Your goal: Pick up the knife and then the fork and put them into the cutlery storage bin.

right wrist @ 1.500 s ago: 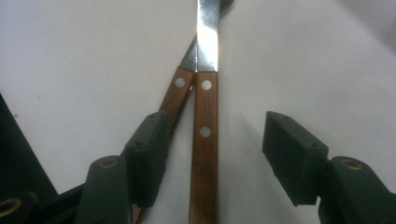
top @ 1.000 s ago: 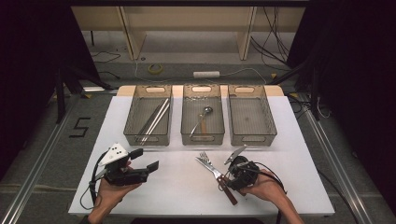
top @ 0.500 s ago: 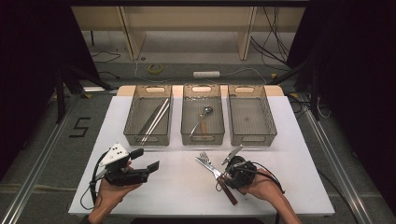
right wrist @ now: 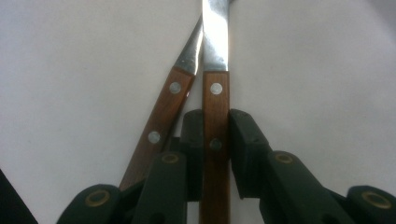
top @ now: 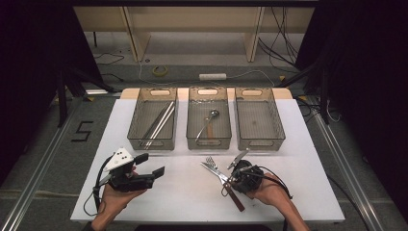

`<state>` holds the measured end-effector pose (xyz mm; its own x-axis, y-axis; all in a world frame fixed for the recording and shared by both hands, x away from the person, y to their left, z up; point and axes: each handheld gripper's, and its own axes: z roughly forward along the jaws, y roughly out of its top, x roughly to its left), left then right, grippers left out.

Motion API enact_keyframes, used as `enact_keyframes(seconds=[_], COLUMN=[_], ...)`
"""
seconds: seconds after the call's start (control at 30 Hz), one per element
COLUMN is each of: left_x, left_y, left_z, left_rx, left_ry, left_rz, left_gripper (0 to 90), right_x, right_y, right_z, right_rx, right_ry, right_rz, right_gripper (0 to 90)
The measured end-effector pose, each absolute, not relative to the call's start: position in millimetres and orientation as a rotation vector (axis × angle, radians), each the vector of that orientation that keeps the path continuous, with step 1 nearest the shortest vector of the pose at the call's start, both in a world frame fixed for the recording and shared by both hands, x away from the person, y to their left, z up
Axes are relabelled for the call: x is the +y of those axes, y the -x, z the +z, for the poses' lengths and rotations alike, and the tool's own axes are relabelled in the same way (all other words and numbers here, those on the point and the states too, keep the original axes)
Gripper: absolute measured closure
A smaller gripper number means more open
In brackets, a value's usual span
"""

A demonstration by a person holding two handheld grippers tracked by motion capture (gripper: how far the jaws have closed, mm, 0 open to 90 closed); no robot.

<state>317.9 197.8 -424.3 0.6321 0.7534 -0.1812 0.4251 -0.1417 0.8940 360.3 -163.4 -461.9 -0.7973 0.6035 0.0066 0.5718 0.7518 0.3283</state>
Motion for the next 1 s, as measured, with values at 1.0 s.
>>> enact_keyframes(seconds=[1.0], left_x=[197], left_y=[-318], left_z=[-424], left_rx=[0.95], left_ry=[-1.76], left_rz=[0.379], left_gripper=[19.4], right_x=[-185], right_y=[-360], right_z=[-430], right_rx=[2.715], right_ry=[-0.931], right_rz=[0.71], right_gripper=[77.3])
